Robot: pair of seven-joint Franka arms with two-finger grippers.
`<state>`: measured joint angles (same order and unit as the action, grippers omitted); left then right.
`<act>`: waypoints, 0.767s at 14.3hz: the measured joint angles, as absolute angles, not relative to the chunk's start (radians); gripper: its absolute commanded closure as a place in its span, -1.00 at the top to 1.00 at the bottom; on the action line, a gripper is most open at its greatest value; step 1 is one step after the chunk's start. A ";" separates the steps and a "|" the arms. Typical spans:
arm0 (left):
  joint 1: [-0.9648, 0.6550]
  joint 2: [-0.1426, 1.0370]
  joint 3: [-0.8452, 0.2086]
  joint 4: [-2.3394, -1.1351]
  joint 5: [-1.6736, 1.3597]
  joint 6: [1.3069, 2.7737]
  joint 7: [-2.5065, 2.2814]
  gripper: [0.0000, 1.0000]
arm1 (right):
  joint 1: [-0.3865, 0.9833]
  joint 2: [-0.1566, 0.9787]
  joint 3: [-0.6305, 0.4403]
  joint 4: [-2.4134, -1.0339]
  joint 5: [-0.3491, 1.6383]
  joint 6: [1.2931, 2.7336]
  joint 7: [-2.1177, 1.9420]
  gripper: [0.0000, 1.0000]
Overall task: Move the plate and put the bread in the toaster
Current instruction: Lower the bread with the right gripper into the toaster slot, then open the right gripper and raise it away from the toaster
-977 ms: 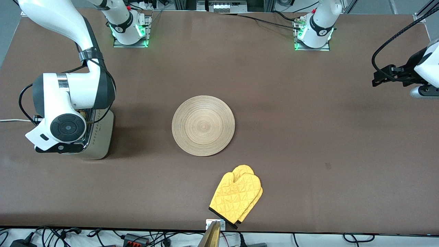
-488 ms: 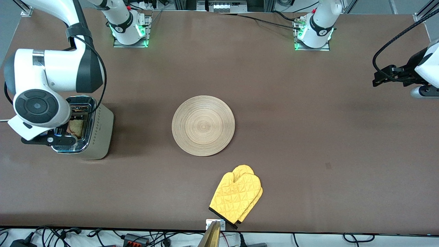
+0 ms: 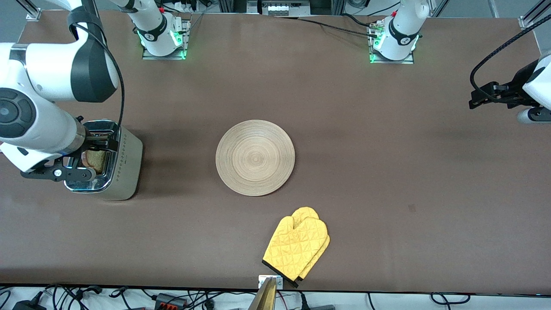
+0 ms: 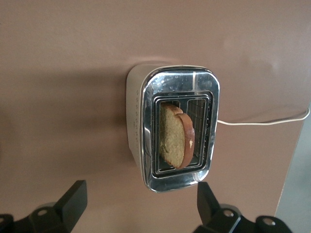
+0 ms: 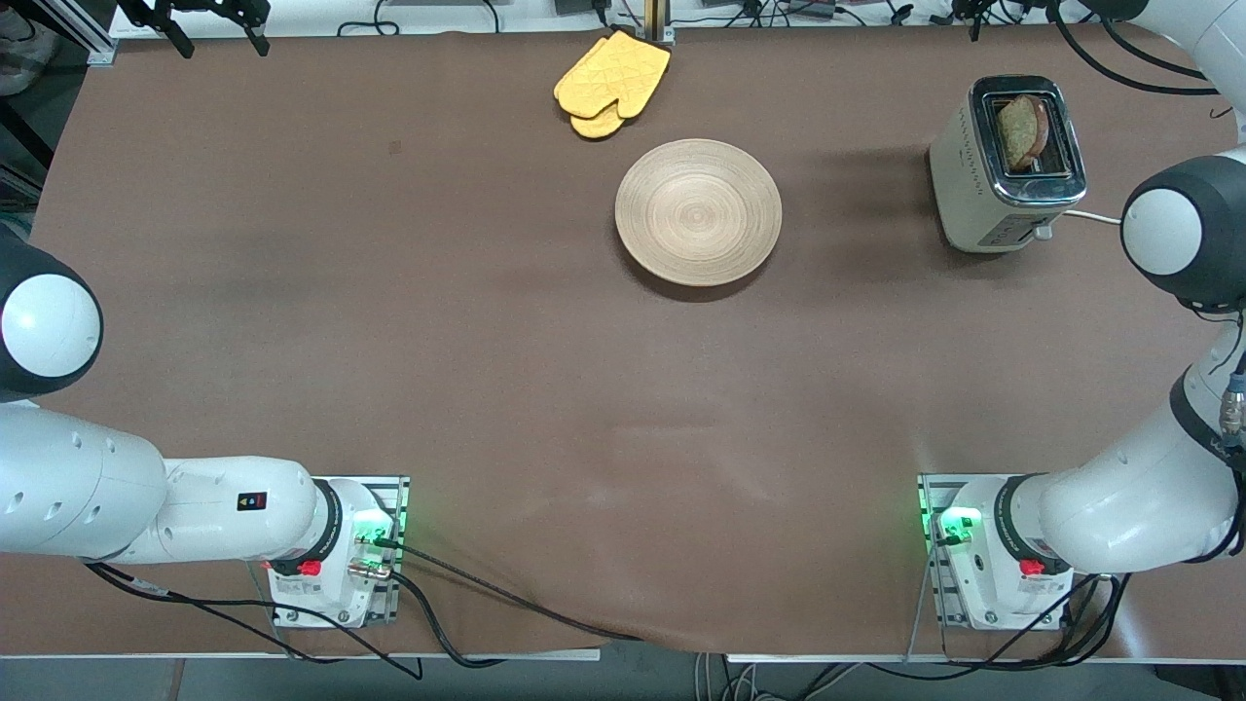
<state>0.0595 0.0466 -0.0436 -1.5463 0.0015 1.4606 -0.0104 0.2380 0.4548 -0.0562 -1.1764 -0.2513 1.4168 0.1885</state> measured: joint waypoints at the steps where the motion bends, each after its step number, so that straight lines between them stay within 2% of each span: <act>1: 0.060 0.047 -0.044 -1.547 0.001 1.461 -0.010 1.00 | 0.238 0.455 -0.056 -1.173 -0.248 1.422 0.188 1.00; 4: 0.060 0.047 -0.044 -1.547 0.001 1.460 -0.010 1.00 | 0.221 0.454 -0.060 -1.168 -0.166 1.451 0.190 1.00; 7: 0.061 0.047 -0.043 -1.548 0.001 1.460 -0.010 1.00 | 0.123 0.440 -0.064 -1.157 -0.006 1.490 0.168 1.00; 11: 0.061 0.047 -0.043 -1.548 0.001 1.460 -0.010 1.00 | 0.028 0.403 -0.066 -1.161 0.020 1.505 0.064 1.00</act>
